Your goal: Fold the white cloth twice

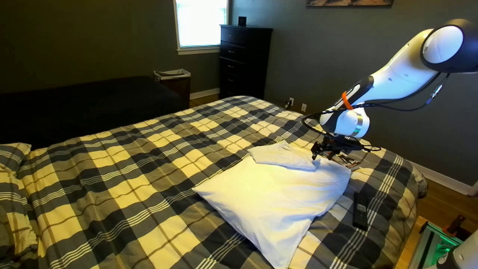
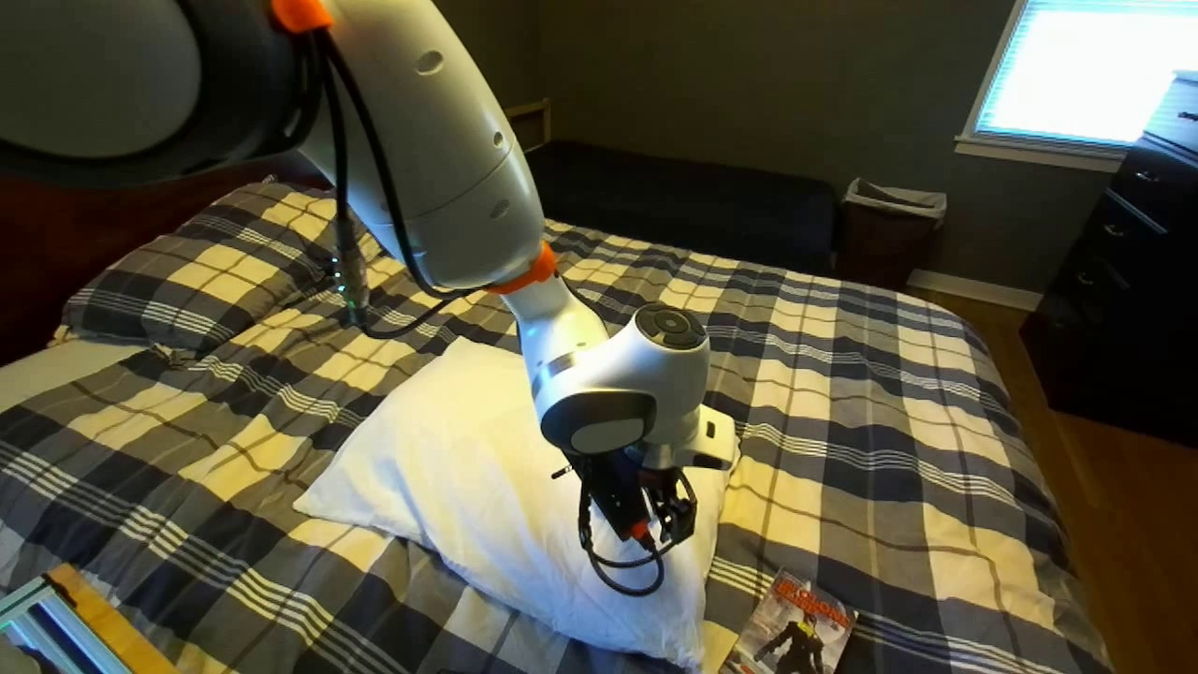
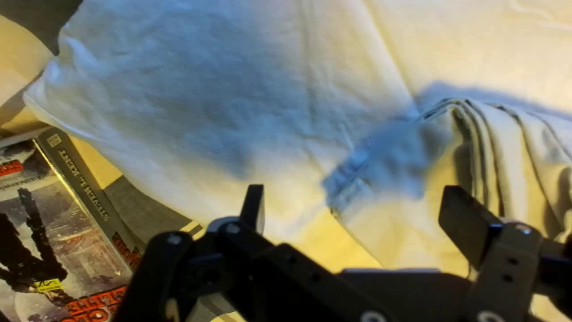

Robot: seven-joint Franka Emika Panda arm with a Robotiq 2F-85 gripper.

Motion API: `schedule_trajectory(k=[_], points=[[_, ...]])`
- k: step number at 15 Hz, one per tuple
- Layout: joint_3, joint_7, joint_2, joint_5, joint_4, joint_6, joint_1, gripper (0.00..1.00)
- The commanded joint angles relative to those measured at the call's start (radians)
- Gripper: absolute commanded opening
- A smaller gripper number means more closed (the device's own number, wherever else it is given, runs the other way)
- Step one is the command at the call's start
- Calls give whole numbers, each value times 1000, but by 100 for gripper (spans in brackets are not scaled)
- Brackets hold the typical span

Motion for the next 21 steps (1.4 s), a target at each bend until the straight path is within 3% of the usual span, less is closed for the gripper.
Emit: schedule_trajectory(k=[1, 2, 3, 4, 9, 10, 11, 13, 21], points=[[61, -66, 31, 47, 25, 12, -60, 74], [69, -72, 36, 50, 28, 12, -68, 66], [73, -76, 42, 48, 35, 6, -73, 67], [77, -79, 47, 46, 40, 4, -78, 86], [106, -103, 78, 44, 64, 10, -111, 100], [113, -110, 85, 43, 73, 1, -120, 91], [119, -114, 90, 42, 77, 2, -126, 75], [130, -122, 97, 40, 84, 1, -138, 66], [152, -135, 96, 32, 88, 8, -158, 4]])
